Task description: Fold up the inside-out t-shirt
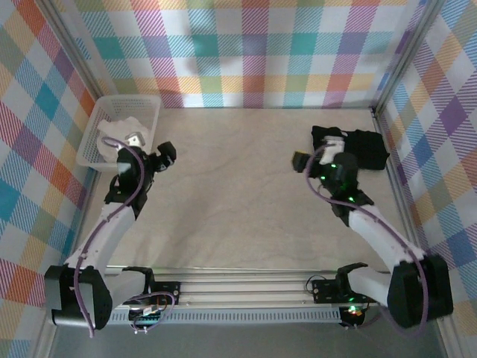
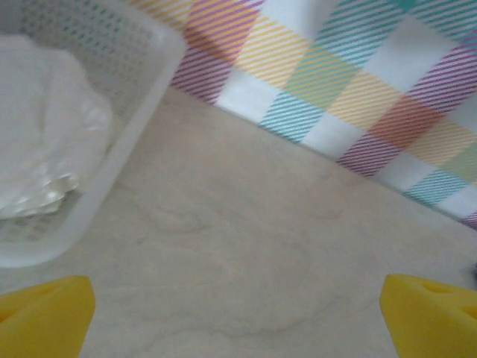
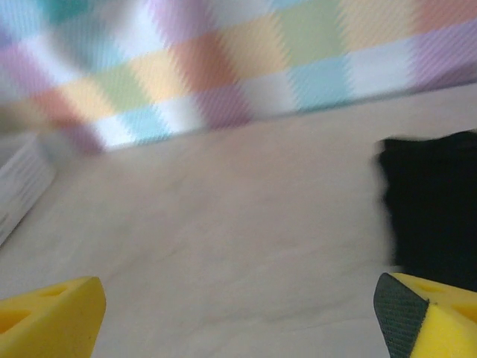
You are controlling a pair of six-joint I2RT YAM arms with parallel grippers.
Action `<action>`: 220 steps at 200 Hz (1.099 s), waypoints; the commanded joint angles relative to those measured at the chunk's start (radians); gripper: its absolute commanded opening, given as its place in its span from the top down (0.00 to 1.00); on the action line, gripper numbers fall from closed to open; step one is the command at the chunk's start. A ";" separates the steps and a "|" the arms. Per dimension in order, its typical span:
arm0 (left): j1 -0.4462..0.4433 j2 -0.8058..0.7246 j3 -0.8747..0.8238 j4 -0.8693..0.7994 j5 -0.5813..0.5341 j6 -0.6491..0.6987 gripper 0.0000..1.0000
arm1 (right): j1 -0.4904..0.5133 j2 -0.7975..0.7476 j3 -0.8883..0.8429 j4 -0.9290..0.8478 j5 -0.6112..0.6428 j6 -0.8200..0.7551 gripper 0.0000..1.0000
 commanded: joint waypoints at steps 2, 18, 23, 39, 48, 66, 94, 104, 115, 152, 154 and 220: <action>0.146 0.135 0.178 -0.156 -0.050 -0.056 0.04 | 0.078 0.140 0.093 -0.060 -0.096 -0.020 0.06; 0.225 0.251 0.271 -0.180 -0.022 -0.074 0.04 | 0.081 0.177 0.090 -0.024 -0.115 0.007 0.06; 0.243 0.295 0.313 -0.204 -0.017 -0.073 0.04 | 0.082 0.184 0.087 -0.014 -0.116 0.012 0.05; 0.280 0.459 0.470 -0.291 -0.034 -0.066 0.03 | 0.082 0.200 0.085 -0.003 -0.105 0.019 0.05; 0.285 0.548 0.557 -0.350 -0.070 -0.046 0.02 | 0.082 0.208 0.086 0.000 -0.104 0.021 0.04; 0.290 0.721 0.725 -0.457 -0.157 0.003 0.00 | 0.082 0.215 0.086 0.002 -0.092 0.018 0.03; 0.294 0.931 0.953 -0.555 -0.229 0.076 0.00 | 0.082 0.205 0.075 0.000 -0.075 0.012 0.02; 0.295 0.995 1.029 -0.592 -0.234 0.103 0.00 | 0.082 0.198 0.070 -0.002 -0.071 0.010 0.02; 0.294 1.063 1.104 -0.628 -0.243 0.126 0.01 | 0.082 0.194 0.061 0.004 -0.063 0.009 0.01; 0.300 1.242 1.294 -0.714 -0.186 0.148 0.18 | 0.081 0.196 0.040 0.014 -0.056 0.028 0.00; 0.301 1.249 1.303 -0.716 -0.182 0.148 0.18 | 0.081 0.195 0.038 0.013 -0.055 0.030 0.00; 0.303 1.299 1.527 -0.795 -0.089 0.133 0.97 | 0.081 0.125 0.020 -0.041 -0.028 0.045 0.00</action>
